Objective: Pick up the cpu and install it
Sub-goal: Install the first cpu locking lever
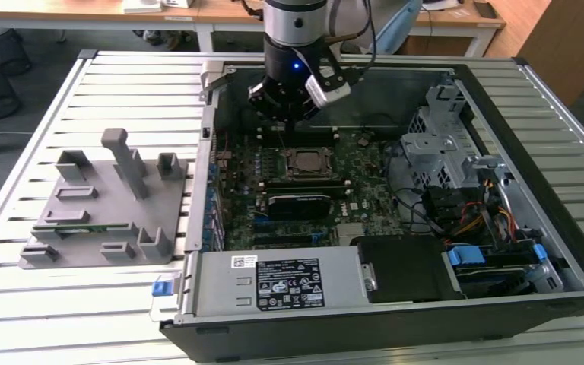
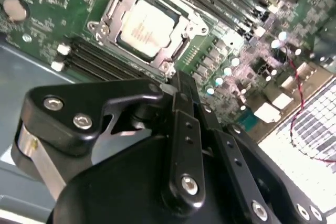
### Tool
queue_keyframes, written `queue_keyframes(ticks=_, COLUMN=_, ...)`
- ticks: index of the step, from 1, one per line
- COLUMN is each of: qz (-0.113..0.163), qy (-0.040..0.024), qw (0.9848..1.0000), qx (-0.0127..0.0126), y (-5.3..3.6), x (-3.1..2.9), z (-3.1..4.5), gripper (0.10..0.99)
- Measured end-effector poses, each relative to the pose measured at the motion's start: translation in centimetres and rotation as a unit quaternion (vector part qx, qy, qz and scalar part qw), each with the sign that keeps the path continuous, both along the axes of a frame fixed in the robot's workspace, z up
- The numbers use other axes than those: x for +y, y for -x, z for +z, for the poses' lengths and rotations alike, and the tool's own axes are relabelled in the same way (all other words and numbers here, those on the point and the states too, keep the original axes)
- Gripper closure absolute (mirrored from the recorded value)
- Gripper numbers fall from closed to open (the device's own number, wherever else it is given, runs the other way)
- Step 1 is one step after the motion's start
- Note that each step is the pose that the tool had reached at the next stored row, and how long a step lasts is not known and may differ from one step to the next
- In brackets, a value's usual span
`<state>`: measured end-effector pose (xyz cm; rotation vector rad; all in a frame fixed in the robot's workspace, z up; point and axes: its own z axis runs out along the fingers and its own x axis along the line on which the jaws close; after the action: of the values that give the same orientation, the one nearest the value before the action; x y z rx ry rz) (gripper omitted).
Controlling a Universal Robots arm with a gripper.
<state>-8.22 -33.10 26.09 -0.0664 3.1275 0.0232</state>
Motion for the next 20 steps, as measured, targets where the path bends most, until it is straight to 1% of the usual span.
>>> queue_keyframes(ticks=2, qz=0.0, qy=0.0, qw=1.0, qx=-0.0003, y=0.67, x=0.0, z=-0.06, gripper=0.98)
queue_keyframes(ticks=5, qz=0.0, qy=-0.0002, qw=1.0, qx=-0.0014, y=1.79, x=0.0, z=-0.16, gripper=0.98)
queue_keyframes(ticks=7, qz=0.0, qy=-0.0002, qw=1.0, qx=-0.002, y=2.3, x=0.04, z=-0.21, gripper=0.98)
queue_keyframes(ticks=10, qz=0.0, qy=-0.0001, qw=1.0, qx=-0.002, y=2.73, x=0.28, z=-0.26, gripper=0.98)
queue_keyframes(ticks=13, qz=0.0, qy=-0.0002, qw=1.0, qx=-0.002, y=3.12, x=0.74, z=-0.35, gripper=0.98)
queue_keyframes(ticks=18, qz=0.0, qy=-0.0002, qw=1.0, qx=-0.002, y=3.16, x=2.04, z=-0.47, gripper=0.98)
queue_keyframes(ticks=20, qz=0.0, qy=-0.0002, qw=1.0, qx=-0.002, y=2.99, x=2.2, z=-0.51, gripper=0.98)
